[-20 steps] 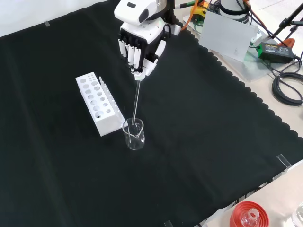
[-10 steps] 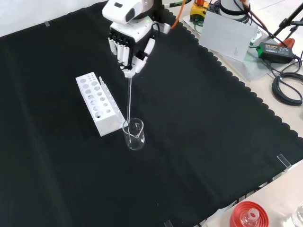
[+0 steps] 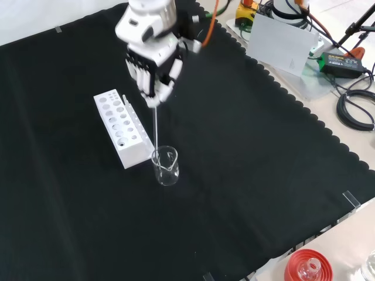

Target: Stir in the beaker to the left of the white test tube rack with the glass rod.

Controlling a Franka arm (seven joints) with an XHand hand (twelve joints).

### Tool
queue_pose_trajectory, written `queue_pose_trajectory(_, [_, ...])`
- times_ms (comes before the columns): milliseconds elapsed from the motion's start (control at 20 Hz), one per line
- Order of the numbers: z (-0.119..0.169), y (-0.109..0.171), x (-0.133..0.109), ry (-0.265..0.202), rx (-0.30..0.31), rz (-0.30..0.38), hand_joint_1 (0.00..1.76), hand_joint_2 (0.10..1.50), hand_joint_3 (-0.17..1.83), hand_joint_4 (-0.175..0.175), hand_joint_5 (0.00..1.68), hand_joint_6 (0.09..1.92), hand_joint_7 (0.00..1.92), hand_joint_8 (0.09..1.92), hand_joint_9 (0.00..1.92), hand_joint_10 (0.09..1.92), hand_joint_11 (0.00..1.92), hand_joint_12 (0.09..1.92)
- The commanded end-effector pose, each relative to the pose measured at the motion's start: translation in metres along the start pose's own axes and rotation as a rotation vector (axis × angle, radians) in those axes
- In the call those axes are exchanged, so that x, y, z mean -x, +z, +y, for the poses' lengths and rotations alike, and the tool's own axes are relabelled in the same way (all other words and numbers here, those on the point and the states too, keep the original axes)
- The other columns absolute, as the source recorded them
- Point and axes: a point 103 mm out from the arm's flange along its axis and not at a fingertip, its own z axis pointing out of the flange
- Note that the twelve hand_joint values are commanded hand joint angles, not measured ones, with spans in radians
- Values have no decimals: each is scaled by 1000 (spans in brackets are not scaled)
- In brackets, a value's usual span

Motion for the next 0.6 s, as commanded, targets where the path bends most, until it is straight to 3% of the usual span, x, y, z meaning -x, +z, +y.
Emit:
queue_pose_trajectory(50, [25, 33, -69, -164, -32, 29, 1320, 1017, -24, -175, 1176, 418, 1329, 686, 1789, 255, 1518, 666])
queue_pose_trajectory(350, [27, 36, -73, -188, -30, 29, 1320, 1016, -23, -175, 1176, 418, 1329, 686, 1789, 256, 1517, 668])
queue_pose_trajectory(600, [29, 30, -65, -167, -28, 18, 1320, 1016, -22, -175, 1175, 418, 1329, 687, 1789, 257, 1516, 668])
